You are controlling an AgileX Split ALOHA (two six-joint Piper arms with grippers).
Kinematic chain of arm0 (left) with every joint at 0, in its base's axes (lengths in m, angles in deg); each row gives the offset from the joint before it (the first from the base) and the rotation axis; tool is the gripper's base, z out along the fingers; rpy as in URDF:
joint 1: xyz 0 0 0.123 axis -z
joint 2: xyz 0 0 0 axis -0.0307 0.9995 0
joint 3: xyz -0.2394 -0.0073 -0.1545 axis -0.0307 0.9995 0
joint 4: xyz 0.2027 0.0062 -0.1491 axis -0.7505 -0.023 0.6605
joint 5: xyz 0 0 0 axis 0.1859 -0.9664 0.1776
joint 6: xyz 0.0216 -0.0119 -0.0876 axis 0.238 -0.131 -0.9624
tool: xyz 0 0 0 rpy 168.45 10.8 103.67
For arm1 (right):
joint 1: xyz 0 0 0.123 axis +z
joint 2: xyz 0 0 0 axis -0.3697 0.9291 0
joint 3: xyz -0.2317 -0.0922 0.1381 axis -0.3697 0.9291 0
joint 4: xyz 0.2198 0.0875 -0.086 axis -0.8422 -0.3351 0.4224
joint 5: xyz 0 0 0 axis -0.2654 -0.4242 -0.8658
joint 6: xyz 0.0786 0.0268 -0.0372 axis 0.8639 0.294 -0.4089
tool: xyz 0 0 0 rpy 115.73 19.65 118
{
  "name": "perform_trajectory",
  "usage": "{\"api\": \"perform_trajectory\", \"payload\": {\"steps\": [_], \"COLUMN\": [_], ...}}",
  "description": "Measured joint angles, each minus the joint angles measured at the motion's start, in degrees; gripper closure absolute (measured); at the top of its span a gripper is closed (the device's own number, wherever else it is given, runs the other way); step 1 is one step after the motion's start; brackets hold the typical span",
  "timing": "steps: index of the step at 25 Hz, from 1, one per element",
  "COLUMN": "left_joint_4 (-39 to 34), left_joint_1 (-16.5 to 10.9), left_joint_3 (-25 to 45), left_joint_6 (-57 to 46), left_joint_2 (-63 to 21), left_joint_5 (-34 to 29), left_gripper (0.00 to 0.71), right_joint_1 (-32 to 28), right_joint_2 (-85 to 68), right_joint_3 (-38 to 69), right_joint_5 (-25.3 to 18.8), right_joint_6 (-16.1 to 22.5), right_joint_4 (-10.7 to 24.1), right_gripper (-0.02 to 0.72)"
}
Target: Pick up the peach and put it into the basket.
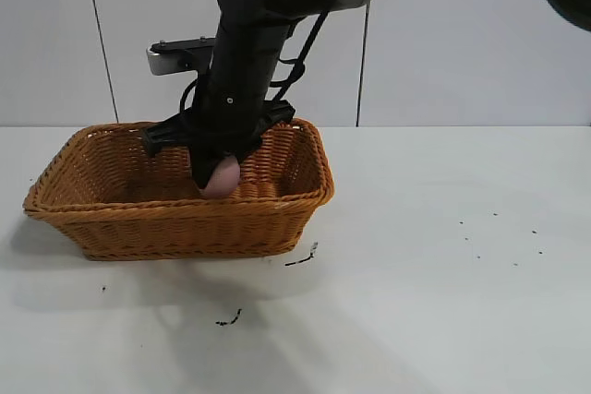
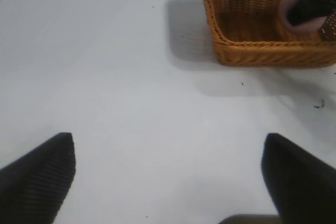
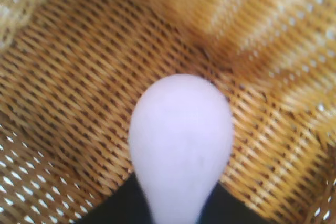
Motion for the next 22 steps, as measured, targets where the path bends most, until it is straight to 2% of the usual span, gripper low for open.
{"api": "perform_trajectory", "payload": {"steps": [2, 9, 10, 12, 16, 22], "left_joint_4": [0.0, 0.0, 0.0, 0.0, 0.0, 0.0], "left_joint_1": [0.0, 0.0, 0.0, 0.0, 0.0, 0.0], "left_joint_3": [0.0, 0.0, 0.0, 0.0, 0.0, 0.0], "left_joint_6": [0.0, 0.0, 0.0, 0.0, 0.0, 0.0], "left_joint_2": [0.0, 0.0, 0.0, 0.0, 0.0, 0.0], "left_joint_5": [0.0, 0.0, 0.0, 0.0, 0.0, 0.0], "left_gripper": [0.017, 0.017, 0.017, 0.017, 0.017, 0.017], "right_joint_1": [0.0, -1.7, -3.1, -4.9, -10.8, -22.7], "right_joint_2": [0.0, -0.1, -0.3, -0.4, -0.4, -0.4], "right_joint_3": [-1.2, -14.8, -17.2, -18.6, -18.8, -18.8], "right_joint_5": [-1.0, -9.7, -12.0, -13.5, -15.5, -17.3], "right_joint_6": [0.0, 0.1, 0.2, 0.2, 0.2, 0.2], "right_joint_4": [0.0, -0.2, -0.2, -0.2, -0.2, -0.1], "right_gripper": [0.017, 0.015, 0.015, 0.015, 0.014, 0.008]}}
